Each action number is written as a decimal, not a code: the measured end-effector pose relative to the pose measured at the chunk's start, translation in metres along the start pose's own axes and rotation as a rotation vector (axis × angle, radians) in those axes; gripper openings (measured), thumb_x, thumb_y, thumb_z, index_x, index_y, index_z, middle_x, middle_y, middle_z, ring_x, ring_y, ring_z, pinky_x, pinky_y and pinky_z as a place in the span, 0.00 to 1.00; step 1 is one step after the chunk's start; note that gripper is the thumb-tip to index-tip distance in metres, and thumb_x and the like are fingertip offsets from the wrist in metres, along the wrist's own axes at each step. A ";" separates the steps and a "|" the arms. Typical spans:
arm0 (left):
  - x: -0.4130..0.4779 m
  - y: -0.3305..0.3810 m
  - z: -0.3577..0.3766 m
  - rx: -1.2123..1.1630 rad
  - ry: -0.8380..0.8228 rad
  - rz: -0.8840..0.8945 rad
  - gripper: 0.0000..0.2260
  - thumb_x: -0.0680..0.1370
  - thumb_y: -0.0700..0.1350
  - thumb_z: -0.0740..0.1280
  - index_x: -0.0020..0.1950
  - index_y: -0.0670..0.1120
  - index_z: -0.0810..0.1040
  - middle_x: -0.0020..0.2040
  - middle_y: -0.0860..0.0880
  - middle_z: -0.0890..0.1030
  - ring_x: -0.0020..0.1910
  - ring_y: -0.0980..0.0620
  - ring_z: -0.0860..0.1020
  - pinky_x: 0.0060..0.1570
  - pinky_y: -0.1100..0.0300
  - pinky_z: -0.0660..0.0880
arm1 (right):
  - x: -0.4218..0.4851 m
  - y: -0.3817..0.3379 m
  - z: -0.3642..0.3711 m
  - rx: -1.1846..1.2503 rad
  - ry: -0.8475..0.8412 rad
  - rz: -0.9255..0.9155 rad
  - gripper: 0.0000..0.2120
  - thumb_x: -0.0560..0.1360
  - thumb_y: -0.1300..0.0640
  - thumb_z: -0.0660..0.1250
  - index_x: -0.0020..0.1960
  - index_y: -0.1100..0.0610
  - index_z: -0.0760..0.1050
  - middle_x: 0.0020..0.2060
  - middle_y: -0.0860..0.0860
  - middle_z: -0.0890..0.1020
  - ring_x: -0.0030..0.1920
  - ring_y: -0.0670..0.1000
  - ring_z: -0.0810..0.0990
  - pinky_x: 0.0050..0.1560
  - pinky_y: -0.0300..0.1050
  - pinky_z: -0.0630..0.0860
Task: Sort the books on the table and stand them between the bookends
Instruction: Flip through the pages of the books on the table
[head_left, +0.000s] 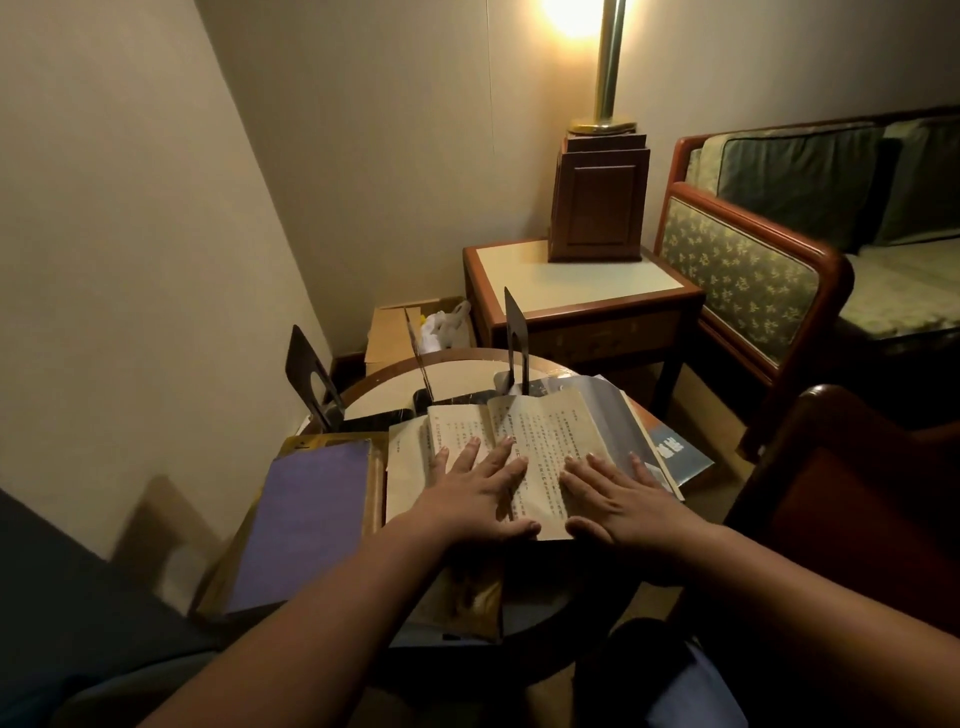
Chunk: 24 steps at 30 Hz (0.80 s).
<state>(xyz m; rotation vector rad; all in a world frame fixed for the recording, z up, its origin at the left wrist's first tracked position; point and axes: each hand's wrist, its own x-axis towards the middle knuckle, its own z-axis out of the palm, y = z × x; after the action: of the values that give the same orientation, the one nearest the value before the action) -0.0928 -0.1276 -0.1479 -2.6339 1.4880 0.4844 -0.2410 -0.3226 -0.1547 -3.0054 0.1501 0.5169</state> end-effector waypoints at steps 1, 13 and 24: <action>0.001 -0.001 0.003 0.000 0.011 -0.002 0.41 0.74 0.74 0.54 0.79 0.61 0.38 0.79 0.57 0.33 0.78 0.44 0.35 0.71 0.37 0.32 | 0.005 0.001 -0.003 0.015 -0.007 0.025 0.40 0.73 0.28 0.32 0.80 0.46 0.36 0.79 0.46 0.38 0.77 0.49 0.33 0.74 0.60 0.28; 0.005 -0.002 0.013 0.015 0.036 -0.014 0.41 0.73 0.75 0.52 0.78 0.62 0.37 0.78 0.58 0.32 0.77 0.48 0.31 0.72 0.39 0.32 | 0.099 0.007 -0.026 0.013 0.037 0.042 0.39 0.77 0.30 0.36 0.81 0.51 0.41 0.80 0.50 0.43 0.79 0.51 0.39 0.76 0.61 0.34; 0.007 -0.004 0.013 -0.011 0.021 -0.015 0.41 0.73 0.76 0.51 0.79 0.61 0.37 0.78 0.58 0.32 0.78 0.47 0.33 0.72 0.38 0.32 | 0.057 0.009 -0.001 -0.051 0.023 -0.022 0.40 0.73 0.29 0.31 0.80 0.49 0.36 0.79 0.47 0.40 0.78 0.49 0.35 0.74 0.55 0.28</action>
<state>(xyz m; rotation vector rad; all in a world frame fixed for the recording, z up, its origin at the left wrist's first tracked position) -0.0888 -0.1285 -0.1627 -2.6641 1.4747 0.4668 -0.1882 -0.3366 -0.1742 -3.0594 0.1071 0.4916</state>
